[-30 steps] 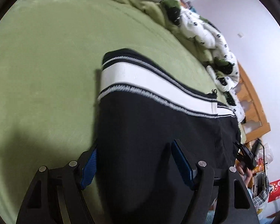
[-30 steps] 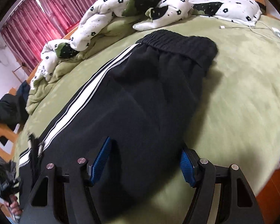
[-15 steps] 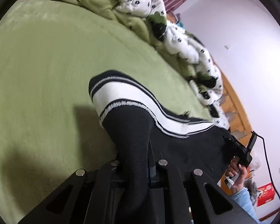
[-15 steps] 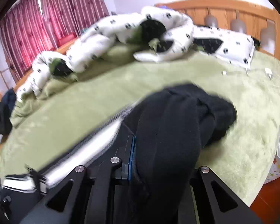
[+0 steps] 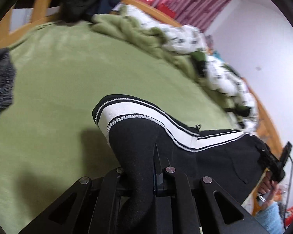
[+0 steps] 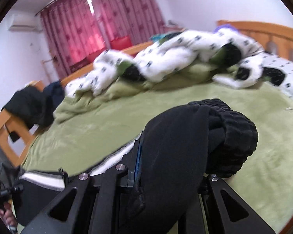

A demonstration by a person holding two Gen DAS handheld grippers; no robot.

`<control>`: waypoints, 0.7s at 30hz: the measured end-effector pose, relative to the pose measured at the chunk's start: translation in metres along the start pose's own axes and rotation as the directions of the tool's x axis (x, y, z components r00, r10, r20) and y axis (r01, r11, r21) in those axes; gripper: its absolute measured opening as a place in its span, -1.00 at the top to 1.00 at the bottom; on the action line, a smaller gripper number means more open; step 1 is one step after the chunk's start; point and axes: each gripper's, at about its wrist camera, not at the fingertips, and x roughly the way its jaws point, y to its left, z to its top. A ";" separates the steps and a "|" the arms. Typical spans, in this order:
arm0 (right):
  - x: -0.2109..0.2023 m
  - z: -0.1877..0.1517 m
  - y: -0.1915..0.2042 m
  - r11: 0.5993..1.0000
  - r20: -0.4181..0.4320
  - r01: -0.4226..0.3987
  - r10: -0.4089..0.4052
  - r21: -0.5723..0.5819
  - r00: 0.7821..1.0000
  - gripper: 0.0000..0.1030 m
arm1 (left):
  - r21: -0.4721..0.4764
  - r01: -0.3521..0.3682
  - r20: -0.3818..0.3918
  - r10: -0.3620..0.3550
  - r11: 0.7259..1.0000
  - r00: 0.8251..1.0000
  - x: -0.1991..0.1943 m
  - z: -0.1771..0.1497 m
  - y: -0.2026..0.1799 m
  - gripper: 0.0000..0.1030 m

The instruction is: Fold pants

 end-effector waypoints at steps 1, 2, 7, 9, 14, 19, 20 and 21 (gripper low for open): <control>0.009 -0.007 0.003 1.000 -0.011 0.023 -0.023 -0.003 1.000 0.72 | -0.002 -0.035 -0.024 0.034 0.999 0.999 0.009 -0.002 0.010 0.81; 0.024 -0.015 -0.001 0.998 -0.034 0.064 -0.064 0.009 0.997 0.72 | -0.008 -0.052 -0.039 0.052 0.999 0.998 0.015 -0.006 0.018 0.80; 0.058 -0.040 -0.055 0.984 -0.164 0.102 -0.078 0.143 0.983 0.69 | -0.054 -0.080 -0.057 0.076 0.995 0.995 0.035 -0.023 0.044 0.43; 0.055 -0.049 -0.063 0.988 -0.198 0.082 -0.055 0.132 0.979 0.67 | -0.066 -0.120 -0.052 0.116 0.991 0.992 0.031 -0.027 0.046 0.04; 0.027 -0.070 -0.054 0.996 -0.250 0.088 -0.081 0.015 0.965 0.30 | -0.011 -0.233 0.021 0.233 0.972 0.972 -0.003 -0.052 0.025 -0.09; -0.008 -0.094 -0.054 0.993 -0.260 0.104 -0.114 -0.052 0.959 0.16 | 0.047 -0.234 0.084 0.230 0.971 0.970 -0.020 -0.087 -0.005 -0.36; -0.015 -0.098 -0.056 0.993 -0.262 0.107 -0.116 -0.050 0.958 0.14 | 0.038 -0.225 0.064 0.222 0.974 0.973 -0.016 -0.095 -0.004 -0.36; -0.020 -0.100 -0.058 0.993 -0.265 0.111 -0.120 -0.048 0.957 0.12 | 0.032 -0.233 0.027 0.232 0.972 0.972 -0.007 -0.102 -0.003 -0.36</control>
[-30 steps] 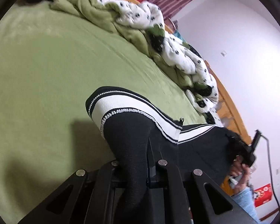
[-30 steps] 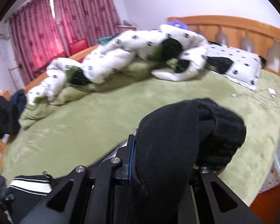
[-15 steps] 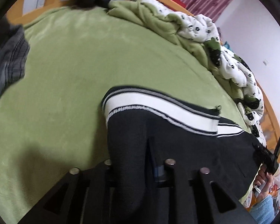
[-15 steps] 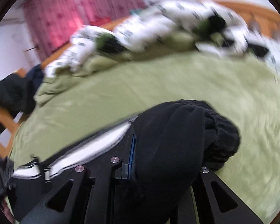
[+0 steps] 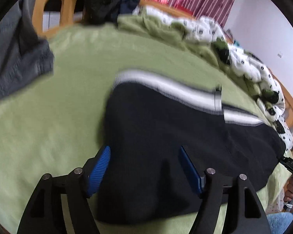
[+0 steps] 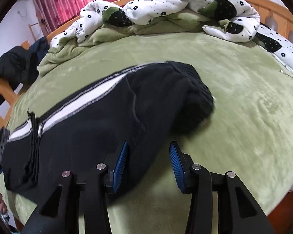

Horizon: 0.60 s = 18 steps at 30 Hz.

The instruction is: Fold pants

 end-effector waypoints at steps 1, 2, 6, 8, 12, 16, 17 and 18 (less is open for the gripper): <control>-0.003 -0.003 -0.002 1.000 -0.003 0.006 -0.006 0.004 1.000 0.12 | 0.024 -0.049 -0.031 0.050 0.999 0.998 0.010 -0.006 -0.004 -0.35; -0.008 -0.008 -0.006 1.000 0.000 0.005 -0.005 0.009 1.000 0.11 | 0.071 -0.106 -0.016 0.108 0.992 0.994 0.011 -0.010 -0.010 -0.35; -0.017 -0.017 -0.016 0.999 0.004 0.048 -0.048 -0.004 0.999 0.10 | 0.090 -0.139 -0.036 0.142 0.986 0.989 -0.005 -0.006 -0.019 -0.36; -0.016 -0.017 -0.023 0.997 0.011 0.069 -0.069 -0.016 0.998 0.10 | 0.026 -0.086 -0.041 0.087 0.996 0.995 -0.019 -0.002 -0.013 -0.36; -0.008 -0.013 -0.038 0.996 0.014 0.091 -0.092 0.017 0.996 -0.03 | -0.092 0.018 -0.052 -0.023 0.996 0.998 -0.030 -0.005 0.000 -0.36; 0.010 -0.009 -0.051 0.995 0.020 0.090 -0.091 0.047 0.996 -0.10 | -0.123 0.013 -0.041 -0.018 0.992 0.999 -0.033 -0.015 -0.005 -0.36; 0.018 -0.006 -0.053 0.996 0.015 0.080 -0.080 0.044 0.997 -0.14 | -0.121 -0.004 -0.037 0.000 0.993 0.999 -0.033 -0.017 -0.006 -0.36; 0.023 -0.004 -0.054 0.996 0.014 0.074 -0.075 0.041 0.997 -0.16 | -0.116 -0.030 -0.033 0.026 0.993 0.999 -0.035 -0.019 -0.010 -0.36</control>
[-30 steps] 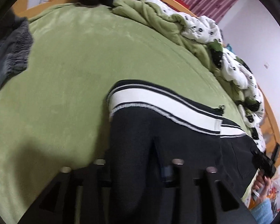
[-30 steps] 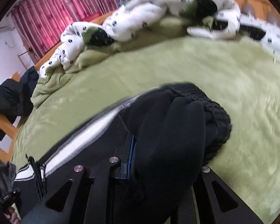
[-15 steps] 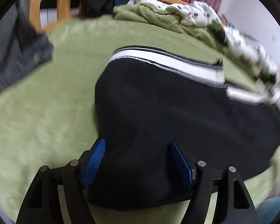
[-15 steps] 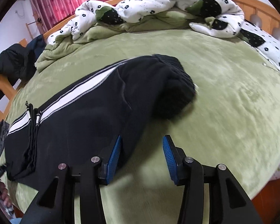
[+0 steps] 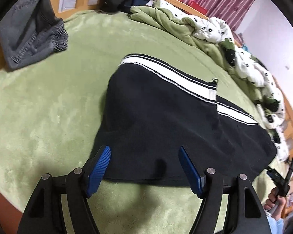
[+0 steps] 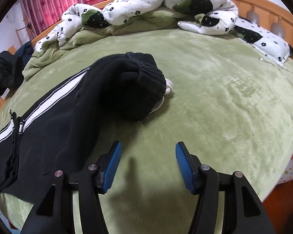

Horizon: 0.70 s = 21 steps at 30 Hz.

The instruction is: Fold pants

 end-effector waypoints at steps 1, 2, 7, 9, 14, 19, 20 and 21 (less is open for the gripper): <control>0.005 0.002 0.000 1.000 0.001 -0.004 0.004 -0.001 1.000 -0.16 | 0.006 -0.025 0.008 0.025 1.000 1.000 0.000 0.000 -0.003 -0.36; 0.013 0.004 -0.001 1.000 0.005 -0.015 0.015 -0.001 1.000 -0.16 | 0.012 -0.041 0.016 0.041 0.999 0.999 0.000 0.000 -0.006 -0.37; 0.046 0.029 0.003 0.997 0.031 -0.049 0.051 -0.061 0.998 -0.19 | -0.024 -0.042 0.017 0.042 0.999 0.999 0.004 0.008 -0.014 -0.36; 0.062 0.041 0.004 0.993 0.014 -0.084 0.086 -0.082 0.996 -0.36 | -0.047 -0.036 0.018 0.037 0.998 0.999 0.008 0.012 -0.017 -0.36; 0.061 0.062 0.015 0.970 0.096 -0.144 0.165 -0.193 0.982 0.45 | -0.067 -0.056 0.023 0.057 0.996 0.998 0.017 0.020 -0.029 -0.36; 0.046 0.092 0.003 0.943 0.224 0.029 0.049 -0.331 0.973 0.44 | -0.065 -0.042 0.021 0.044 0.997 0.999 0.019 0.021 -0.037 -0.36; 0.053 0.092 0.001 0.936 0.205 0.058 0.016 -0.348 0.979 0.38 | -0.063 -0.043 0.019 0.044 0.997 0.999 0.019 0.021 -0.038 -0.36; 0.069 0.089 -0.003 0.919 0.151 0.124 -0.071 -0.374 0.986 0.42 | -0.060 -0.045 0.015 0.046 0.997 0.999 0.019 0.020 -0.039 -0.36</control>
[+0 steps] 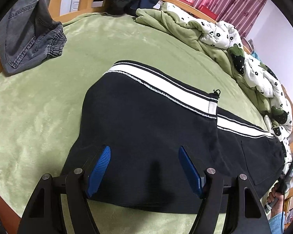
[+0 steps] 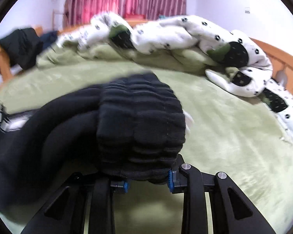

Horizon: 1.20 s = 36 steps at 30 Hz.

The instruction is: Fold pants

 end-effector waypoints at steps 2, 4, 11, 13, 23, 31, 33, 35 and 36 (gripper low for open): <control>0.015 -0.021 -0.017 0.996 -0.112 0.081 -0.077 0.031 0.991 0.43 | 0.001 0.000 0.003 0.000 1.000 1.000 -0.004 -0.002 0.002 -0.36; 0.002 -0.039 -0.046 0.983 -0.106 0.014 0.005 0.182 0.994 0.43 | 0.004 0.002 0.008 -0.002 1.000 1.000 -0.008 -0.002 0.006 -0.36; -0.047 -0.057 -0.087 0.778 0.022 -0.267 0.310 0.568 0.950 -0.13 | 0.007 0.037 0.011 -0.037 0.999 0.999 -0.011 -0.008 0.019 -0.36; -0.048 -0.054 -0.078 0.738 0.055 -0.300 0.338 0.604 0.940 -0.35 | -0.011 0.058 0.015 -0.058 0.998 0.998 -0.013 -0.009 0.023 -0.36; 0.010 -0.024 -0.036 0.605 0.076 -0.283 0.344 0.744 0.936 0.16 | -0.096 0.088 0.023 -0.086 0.992 0.996 -0.037 -0.017 0.086 -0.37; -0.006 -0.025 -0.039 0.727 -0.058 -0.218 0.335 0.651 0.941 0.04 | -0.099 0.082 0.000 -0.083 0.992 0.997 -0.024 -0.025 0.099 -0.37; -0.034 -0.026 -0.032 0.815 -0.113 -0.137 0.240 0.563 0.964 -0.06 | -0.086 0.073 -0.010 -0.074 0.994 0.997 -0.020 -0.023 0.099 -0.37; -0.064 -0.020 -0.018 0.868 -0.125 -0.090 0.171 0.489 0.977 -0.05 | -0.077 0.052 -0.031 -0.054 0.996 0.998 -0.015 -0.021 0.100 -0.37; -0.075 -0.016 -0.009 0.886 -0.129 -0.075 0.149 0.458 0.980 -0.06 | -0.075 0.054 -0.038 -0.057 0.996 0.998 -0.013 -0.022 0.101 -0.37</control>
